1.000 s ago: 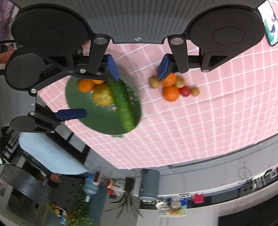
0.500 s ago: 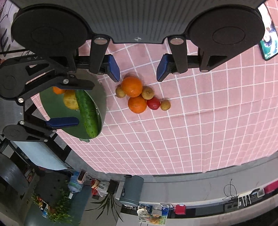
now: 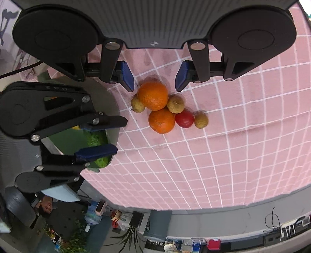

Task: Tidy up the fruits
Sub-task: 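Grasp an orange with the left tool while the right tool grasps another orange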

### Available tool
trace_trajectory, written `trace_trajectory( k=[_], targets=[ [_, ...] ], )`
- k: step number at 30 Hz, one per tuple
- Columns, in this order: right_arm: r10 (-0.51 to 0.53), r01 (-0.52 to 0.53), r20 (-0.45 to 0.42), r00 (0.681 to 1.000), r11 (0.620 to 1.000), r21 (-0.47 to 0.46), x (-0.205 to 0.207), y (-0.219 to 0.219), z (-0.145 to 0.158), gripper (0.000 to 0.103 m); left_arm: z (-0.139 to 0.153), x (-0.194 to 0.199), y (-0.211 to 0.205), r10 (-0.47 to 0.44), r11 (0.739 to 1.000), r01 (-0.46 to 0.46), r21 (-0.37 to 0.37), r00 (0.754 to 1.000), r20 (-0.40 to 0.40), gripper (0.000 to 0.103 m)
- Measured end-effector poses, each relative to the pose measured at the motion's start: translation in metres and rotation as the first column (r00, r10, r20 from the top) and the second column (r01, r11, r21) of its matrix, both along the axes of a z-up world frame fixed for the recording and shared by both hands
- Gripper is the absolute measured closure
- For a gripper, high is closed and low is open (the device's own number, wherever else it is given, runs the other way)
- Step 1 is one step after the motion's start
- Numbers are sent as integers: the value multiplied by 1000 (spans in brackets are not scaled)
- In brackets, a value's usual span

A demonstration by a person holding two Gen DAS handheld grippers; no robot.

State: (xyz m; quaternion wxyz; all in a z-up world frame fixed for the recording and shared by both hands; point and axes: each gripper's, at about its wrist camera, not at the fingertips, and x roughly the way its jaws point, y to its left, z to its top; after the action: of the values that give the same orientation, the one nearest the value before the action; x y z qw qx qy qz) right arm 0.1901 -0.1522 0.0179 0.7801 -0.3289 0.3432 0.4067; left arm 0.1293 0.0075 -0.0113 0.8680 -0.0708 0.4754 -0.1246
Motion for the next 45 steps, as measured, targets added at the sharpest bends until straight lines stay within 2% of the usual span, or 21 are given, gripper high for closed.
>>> trace_trajectory(
  k=[5,14,17,23,28,33,39,45],
  targets=[
    [31,-31,8,999,1000,-7,4,1,-4,69,-16,14,-3,38,999,-40,-31,998,-59,46],
    [30,-30,-4,1000,999,-11,19,5,-15,69,-30,26,-14,26,1000,-27,-9,996,-87,46],
    [34,-34,-7,999,999,-14,19,5,-16,68,-33,27,-16,21,1000,-21,1,996,-89,53],
    [44,-44,-19,999,999,-19,19,8,-20,68,-30,21,-16,23,1000,-21,21,997,-80,56],
    [63,-64,-30,998,998,-23,19,17,-23,68,-19,10,-3,66,998,-64,18,994,-92,57],
    [95,-98,-54,994,993,-66,22,31,-28,68,-11,0,17,114,993,-114,1,990,-85,57],
    [101,-114,-112,989,987,-115,32,47,-38,68,-18,-6,38,161,986,-164,-19,981,-111,57],
    [102,-121,-151,983,985,-125,39,55,-47,67,-27,-7,40,173,984,-177,-20,976,-133,56]
  ],
)
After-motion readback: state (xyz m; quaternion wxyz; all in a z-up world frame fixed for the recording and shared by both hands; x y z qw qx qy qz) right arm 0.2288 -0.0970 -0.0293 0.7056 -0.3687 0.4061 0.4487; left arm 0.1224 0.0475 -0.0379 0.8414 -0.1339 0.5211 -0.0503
